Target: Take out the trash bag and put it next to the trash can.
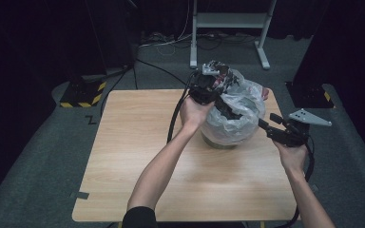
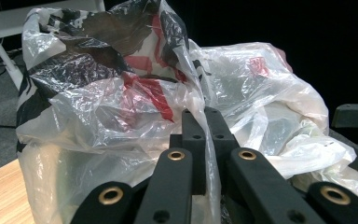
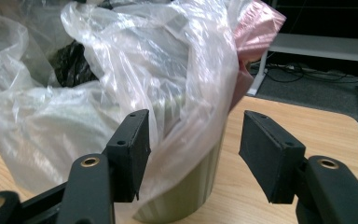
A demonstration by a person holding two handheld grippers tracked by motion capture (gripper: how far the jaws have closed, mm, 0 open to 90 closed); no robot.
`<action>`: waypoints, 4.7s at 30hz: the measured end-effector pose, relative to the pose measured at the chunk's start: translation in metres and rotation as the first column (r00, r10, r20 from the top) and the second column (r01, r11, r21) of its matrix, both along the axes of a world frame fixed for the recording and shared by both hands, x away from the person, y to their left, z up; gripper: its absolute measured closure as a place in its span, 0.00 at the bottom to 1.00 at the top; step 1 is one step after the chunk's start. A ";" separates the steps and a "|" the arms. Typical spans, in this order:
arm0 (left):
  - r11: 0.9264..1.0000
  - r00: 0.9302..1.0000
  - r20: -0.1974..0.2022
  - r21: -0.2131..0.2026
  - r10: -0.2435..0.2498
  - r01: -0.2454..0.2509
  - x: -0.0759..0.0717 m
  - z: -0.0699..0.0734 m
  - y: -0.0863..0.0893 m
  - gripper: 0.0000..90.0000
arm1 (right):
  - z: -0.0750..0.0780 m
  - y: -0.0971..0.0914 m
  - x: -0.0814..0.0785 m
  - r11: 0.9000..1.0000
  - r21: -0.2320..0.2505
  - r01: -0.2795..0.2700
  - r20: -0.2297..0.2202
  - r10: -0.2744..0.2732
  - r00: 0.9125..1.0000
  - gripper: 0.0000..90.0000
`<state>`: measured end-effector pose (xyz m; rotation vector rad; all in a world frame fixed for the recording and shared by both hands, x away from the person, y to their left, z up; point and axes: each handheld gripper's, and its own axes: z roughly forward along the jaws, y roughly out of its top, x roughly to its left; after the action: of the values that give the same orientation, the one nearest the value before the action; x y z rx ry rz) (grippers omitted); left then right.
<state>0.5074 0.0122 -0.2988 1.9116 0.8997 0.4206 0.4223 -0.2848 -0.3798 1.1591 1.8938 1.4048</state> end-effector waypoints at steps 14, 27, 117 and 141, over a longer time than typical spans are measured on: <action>0.999 1.000 0.000 -0.033 -0.008 0.008 -0.003 0.006 0.007 0.99 | -0.042 -0.016 -0.005 0.998 -0.020 0.056 -0.062 -0.057 0.996 0.45; 0.998 0.999 0.009 -0.055 -0.038 0.038 -0.011 0.013 0.011 0.99 | -0.092 -0.010 0.020 0.989 -0.075 0.124 -0.199 -0.137 0.970 0.46; 0.981 0.994 0.102 -0.195 0.030 -0.009 -0.067 0.055 0.111 0.99 | -0.143 0.010 0.052 0.943 -0.275 0.188 -0.263 -0.262 0.928 0.36; 0.971 0.990 0.094 -0.224 0.103 -0.080 -0.080 0.050 0.160 0.99 | -0.143 0.010 0.052 0.943 -0.275 0.187 -0.263 -0.261 0.929 0.35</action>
<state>0.4272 0.1721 -0.2486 1.6362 0.9273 0.4528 0.4746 -0.2744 -0.5231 1.4715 1.9871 0.8809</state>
